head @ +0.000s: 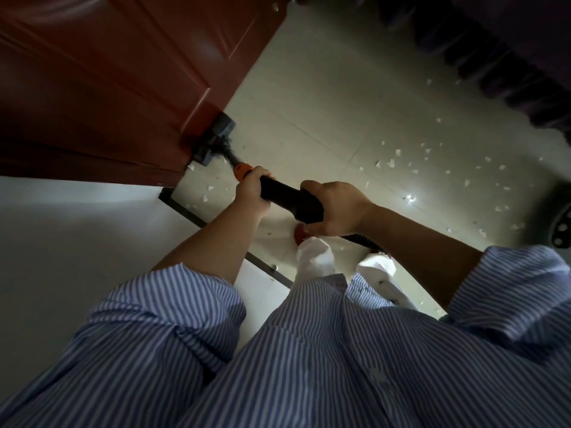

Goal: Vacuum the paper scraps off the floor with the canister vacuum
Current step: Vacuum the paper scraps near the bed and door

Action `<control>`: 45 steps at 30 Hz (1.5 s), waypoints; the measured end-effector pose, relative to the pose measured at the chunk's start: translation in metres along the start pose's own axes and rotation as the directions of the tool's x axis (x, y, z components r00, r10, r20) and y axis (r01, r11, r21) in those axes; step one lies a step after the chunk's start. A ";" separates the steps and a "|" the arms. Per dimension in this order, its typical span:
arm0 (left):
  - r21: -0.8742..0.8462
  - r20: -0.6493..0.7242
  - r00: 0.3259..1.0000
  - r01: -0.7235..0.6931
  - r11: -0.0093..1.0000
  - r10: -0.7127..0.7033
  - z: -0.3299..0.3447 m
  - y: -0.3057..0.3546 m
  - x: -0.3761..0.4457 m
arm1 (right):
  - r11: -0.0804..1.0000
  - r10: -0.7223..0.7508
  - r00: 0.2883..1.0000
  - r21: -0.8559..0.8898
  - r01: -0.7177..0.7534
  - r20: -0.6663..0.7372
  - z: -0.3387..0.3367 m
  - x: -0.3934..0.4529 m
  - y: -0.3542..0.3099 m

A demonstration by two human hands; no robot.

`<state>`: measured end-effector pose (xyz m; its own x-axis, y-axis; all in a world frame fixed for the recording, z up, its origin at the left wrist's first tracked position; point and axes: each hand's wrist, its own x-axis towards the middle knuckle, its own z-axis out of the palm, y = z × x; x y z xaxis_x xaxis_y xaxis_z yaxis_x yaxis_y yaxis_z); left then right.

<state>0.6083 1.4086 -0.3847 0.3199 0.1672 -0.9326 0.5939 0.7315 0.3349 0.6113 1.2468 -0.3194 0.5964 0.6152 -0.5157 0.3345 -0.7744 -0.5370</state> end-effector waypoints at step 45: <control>0.046 0.096 0.991 -0.096 0.994 0.091 0.031 -0.213 -0.153 | 0.995 -0.097 0.995 0.026 0.097 0.011 -0.005 -0.256 0.053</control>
<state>0.4558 1.2061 -0.3095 0.4419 0.1688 -0.8810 0.5937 0.6812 0.4283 0.4797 1.0477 -0.2127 0.5530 0.6890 -0.4685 0.3718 -0.7073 -0.6013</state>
